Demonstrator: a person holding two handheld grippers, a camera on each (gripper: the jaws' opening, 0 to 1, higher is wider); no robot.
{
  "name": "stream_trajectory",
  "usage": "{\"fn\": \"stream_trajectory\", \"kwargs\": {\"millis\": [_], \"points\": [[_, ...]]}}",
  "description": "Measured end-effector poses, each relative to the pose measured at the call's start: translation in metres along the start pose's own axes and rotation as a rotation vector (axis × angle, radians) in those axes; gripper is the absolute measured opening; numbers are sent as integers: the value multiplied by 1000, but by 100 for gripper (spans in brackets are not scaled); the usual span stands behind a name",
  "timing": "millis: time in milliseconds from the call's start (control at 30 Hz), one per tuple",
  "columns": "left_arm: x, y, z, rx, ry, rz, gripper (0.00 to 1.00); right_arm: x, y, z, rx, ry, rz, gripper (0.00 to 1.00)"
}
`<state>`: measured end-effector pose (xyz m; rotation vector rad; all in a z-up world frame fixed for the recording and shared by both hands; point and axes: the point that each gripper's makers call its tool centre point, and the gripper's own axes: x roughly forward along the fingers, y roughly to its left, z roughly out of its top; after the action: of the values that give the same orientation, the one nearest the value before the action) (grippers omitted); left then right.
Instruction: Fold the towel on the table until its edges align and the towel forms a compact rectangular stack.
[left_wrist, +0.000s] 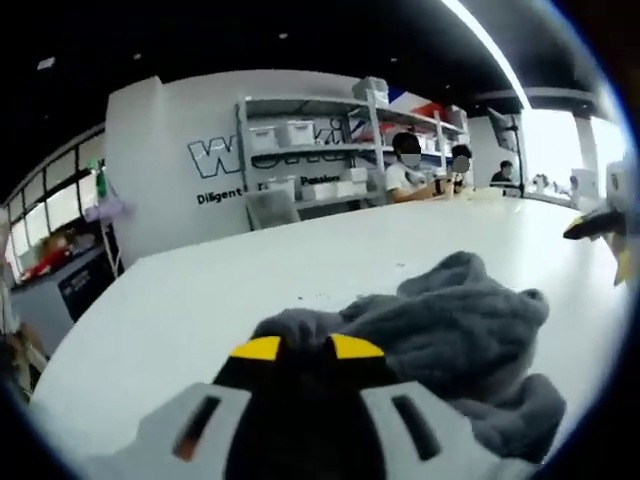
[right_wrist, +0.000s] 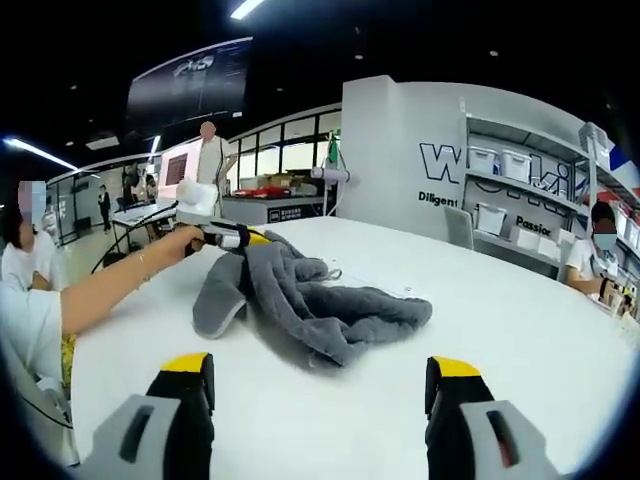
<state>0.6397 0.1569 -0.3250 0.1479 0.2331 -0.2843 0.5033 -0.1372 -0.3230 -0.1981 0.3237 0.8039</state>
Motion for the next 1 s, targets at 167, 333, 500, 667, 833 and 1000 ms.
{"fn": "stream_trajectory", "kwargs": {"millis": [167,333,500,667,833,1000], "points": [[-11,-11,17,-21,-32,-57,32,1,0,-1,1,4,1,91],[-29,-26,24,-3,-43,-130,44,2,0,-1,-1,8,2,91],[-47,-37,29,17,-63,-179,49,4,-2,-2,-3,19,1,91],[-63,-51,28,-8,-65,-236,69,6,-2,-5,-9,31,-5,91],[-73,-52,22,34,-47,-233,75,8,-3,-9,-14,46,-9,91],[-86,-60,12,40,-7,-265,87,10,-6,-12,-17,64,-17,91]]}}
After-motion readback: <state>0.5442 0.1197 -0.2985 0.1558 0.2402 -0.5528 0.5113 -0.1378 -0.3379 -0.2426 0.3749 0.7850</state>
